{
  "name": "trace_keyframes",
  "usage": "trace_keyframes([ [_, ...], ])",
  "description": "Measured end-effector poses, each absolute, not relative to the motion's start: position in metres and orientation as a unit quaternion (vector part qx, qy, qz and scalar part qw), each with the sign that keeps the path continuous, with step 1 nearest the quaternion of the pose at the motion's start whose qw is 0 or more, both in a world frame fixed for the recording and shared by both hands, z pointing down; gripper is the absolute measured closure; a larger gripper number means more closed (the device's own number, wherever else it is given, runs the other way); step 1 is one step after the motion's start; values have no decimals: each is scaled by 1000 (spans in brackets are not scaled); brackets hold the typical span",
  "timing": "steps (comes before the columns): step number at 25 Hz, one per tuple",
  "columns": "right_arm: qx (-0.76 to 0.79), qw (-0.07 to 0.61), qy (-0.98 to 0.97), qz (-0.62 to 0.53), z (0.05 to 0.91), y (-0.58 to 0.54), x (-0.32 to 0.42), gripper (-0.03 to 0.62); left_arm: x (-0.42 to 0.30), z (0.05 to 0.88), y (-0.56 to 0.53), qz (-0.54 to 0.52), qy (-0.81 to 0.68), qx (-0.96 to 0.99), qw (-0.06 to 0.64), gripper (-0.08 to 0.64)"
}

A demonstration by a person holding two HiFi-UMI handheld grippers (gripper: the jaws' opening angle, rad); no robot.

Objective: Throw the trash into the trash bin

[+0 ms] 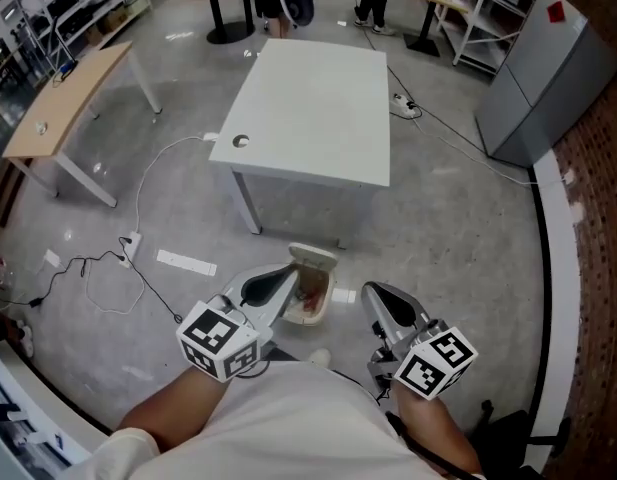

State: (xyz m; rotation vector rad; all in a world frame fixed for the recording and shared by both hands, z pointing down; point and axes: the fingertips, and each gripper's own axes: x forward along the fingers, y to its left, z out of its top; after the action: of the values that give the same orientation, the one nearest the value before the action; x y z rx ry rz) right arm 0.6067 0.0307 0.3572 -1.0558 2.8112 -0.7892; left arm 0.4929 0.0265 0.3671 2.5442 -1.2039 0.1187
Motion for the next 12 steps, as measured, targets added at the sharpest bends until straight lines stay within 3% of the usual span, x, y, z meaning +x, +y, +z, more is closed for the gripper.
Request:
trace_keyframes([
  [12,-376,18,898,-230,344,59,560,591,459,352,47,32,-368,918,143,552],
])
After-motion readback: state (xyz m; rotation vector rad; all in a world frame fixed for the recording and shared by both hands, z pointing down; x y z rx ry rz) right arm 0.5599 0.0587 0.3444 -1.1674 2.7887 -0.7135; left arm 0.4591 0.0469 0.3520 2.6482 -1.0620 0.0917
